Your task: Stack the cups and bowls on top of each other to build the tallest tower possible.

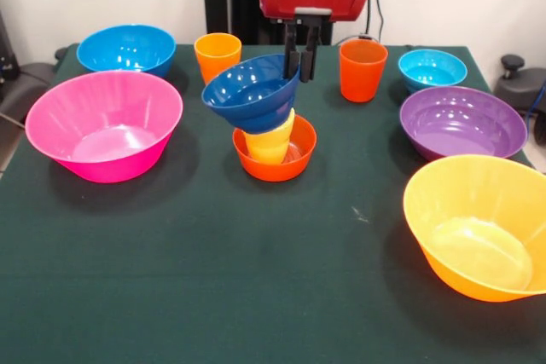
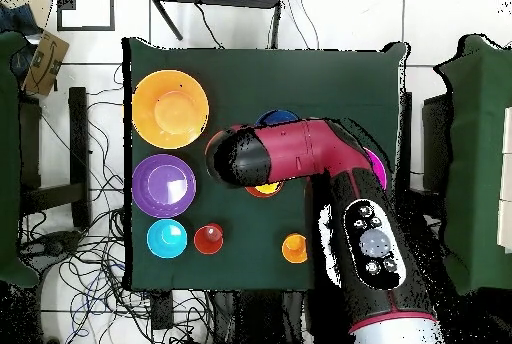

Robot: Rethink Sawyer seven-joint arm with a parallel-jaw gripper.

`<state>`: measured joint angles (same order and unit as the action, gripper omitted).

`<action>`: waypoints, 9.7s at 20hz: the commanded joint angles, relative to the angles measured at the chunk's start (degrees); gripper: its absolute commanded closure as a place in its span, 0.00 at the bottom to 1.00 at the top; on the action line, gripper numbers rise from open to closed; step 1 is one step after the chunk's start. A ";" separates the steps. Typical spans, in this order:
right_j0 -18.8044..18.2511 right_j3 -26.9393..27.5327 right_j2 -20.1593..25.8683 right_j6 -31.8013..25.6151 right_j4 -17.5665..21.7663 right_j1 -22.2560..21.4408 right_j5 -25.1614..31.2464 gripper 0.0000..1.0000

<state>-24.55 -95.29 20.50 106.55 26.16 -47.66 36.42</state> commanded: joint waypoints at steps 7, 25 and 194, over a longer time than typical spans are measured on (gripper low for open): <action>0.22 -7.61 -1.72 0.83 -0.33 -0.02 4.51 1.00; 1.02 -11.30 -2.07 2.91 1.31 0.89 -3.11 1.00; 12.24 -11.49 -11.00 6.84 -4.47 9.57 -18.37 1.00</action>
<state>-14.23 -105.30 4.50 106.55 23.45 -40.09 22.19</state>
